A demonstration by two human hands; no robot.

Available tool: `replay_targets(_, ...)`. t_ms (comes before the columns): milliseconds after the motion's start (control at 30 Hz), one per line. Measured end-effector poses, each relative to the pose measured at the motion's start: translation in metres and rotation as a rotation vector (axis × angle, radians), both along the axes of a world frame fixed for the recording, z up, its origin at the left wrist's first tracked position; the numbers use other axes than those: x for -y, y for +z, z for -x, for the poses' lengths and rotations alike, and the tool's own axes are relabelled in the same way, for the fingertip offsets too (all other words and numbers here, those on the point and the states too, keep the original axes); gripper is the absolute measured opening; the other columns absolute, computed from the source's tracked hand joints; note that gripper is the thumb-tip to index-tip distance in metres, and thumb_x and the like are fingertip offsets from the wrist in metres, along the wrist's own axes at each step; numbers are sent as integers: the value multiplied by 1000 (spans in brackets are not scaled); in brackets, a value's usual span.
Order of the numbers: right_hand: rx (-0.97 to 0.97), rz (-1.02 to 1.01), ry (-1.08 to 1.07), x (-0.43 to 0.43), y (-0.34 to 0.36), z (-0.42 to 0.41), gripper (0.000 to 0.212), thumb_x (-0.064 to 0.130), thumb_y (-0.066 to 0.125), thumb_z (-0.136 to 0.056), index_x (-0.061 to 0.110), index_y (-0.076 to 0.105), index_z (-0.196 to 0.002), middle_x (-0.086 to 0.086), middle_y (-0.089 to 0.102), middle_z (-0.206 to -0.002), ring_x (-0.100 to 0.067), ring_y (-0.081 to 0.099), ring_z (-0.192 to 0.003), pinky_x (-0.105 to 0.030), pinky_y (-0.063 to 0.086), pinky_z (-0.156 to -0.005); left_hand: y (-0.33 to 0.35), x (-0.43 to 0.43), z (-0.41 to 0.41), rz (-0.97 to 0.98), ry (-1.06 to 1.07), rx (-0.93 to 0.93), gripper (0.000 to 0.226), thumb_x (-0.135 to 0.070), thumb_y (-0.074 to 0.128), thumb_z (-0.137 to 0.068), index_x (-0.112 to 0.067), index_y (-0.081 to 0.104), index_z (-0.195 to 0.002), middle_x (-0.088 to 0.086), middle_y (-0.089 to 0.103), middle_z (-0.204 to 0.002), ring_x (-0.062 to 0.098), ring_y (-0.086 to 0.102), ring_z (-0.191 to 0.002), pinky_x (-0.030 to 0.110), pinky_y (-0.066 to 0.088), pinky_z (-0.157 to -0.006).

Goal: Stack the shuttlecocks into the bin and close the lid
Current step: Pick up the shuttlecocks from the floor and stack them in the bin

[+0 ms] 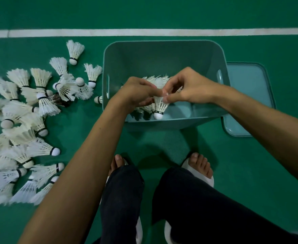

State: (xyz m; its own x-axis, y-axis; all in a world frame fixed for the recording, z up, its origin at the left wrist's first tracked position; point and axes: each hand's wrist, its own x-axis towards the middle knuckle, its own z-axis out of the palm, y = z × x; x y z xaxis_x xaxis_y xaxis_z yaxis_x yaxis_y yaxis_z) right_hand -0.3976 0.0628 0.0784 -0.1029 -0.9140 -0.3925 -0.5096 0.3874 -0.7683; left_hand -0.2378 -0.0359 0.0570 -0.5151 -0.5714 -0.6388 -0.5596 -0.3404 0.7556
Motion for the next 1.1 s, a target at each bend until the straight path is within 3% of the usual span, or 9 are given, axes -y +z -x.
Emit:
replay_targets(100,-7,-77,-19,-1,-8,-3,17,11,86,-79,-1,79,-89,-15,78,-85,-11,64,-70,-30,54,-71,-2,-4,1,-31,-5,0,25,-6,86,-80,-5,69,-99,6,71,-92,15,68,-84,17,56,-60)
replay_targets(200,-36,-175,-78,-2,-11,-1,18,9,84,-82,-7,77,-87,-23,74,-82,-14,56,-64,-23,47,-56,-5,-4,-2,-15,4,12,35,-27,87,-82,-4,69,-100,7,73,-100,19,69,-91,25,58,-74)
replay_targets(300,-239,-286,-339,0,-23,12,17,10,85,-79,-2,74,-82,-18,72,-77,-18,56,-55,-28,49,-50,-11,2,-8,374,-63,262,27,-33,78,-90,-12,62,-96,8,62,-96,23,62,-92,30,43,-77)
replay_targets(400,-241,-429,-608,3,-38,20,22,6,86,-76,4,65,-70,-9,63,-61,-19,54,-45,-27,49,-46,-12,9,-10,587,-224,538,40,-11,57,-97,-2,50,-135,21,59,-132,39,57,-123,40,44,-88)
replay_targets(533,14,-562,-766,16,-59,12,12,-1,79,-82,3,68,-80,-9,68,-55,-20,66,-48,-30,56,-47,-18,16,1,423,-417,645,54,-4,44,-99,3,34,-152,26,50,-147,41,58,-128,49,50,-108)
replay_targets(633,195,-641,-799,33,-72,-2,9,-2,70,-89,2,64,-84,-9,71,-84,-21,69,-66,-31,58,-45,-23,21,5,316,-489,596,48,1,37,-101,2,44,-148,27,61,-132,38,69,-113,50,58,-97)
replay_targets(733,323,-633,-856,48,-82,-10,14,-4,63,-94,2,60,-81,-7,64,-84,-18,63,-69,-30,59,-48,-27,23,4,168,-459,531,49,3,36,-102,-2,41,-150,23,72,-114,35,76,-99,43,62,-74)
replay_targets(967,390,-555,-908,53,-90,1,21,-8,55,-97,7,56,-81,-6,57,-78,-16,56,-63,-27,58,-46,-29,23,0,87,-408,478,40,1,37,-103,4,46,-142,15,80,-94,25,72,-85,31,50,-58)
replay_targets(1100,289,-559,-847,52,-91,0,20,-6,59,-95,8,56,-81,-5,60,-77,-16,58,-62,-30,58,-48,-30,21,1,153,-403,492,44,0,41,-103,1,44,-147,23,72,-110,30,71,-89,40,57,-72)
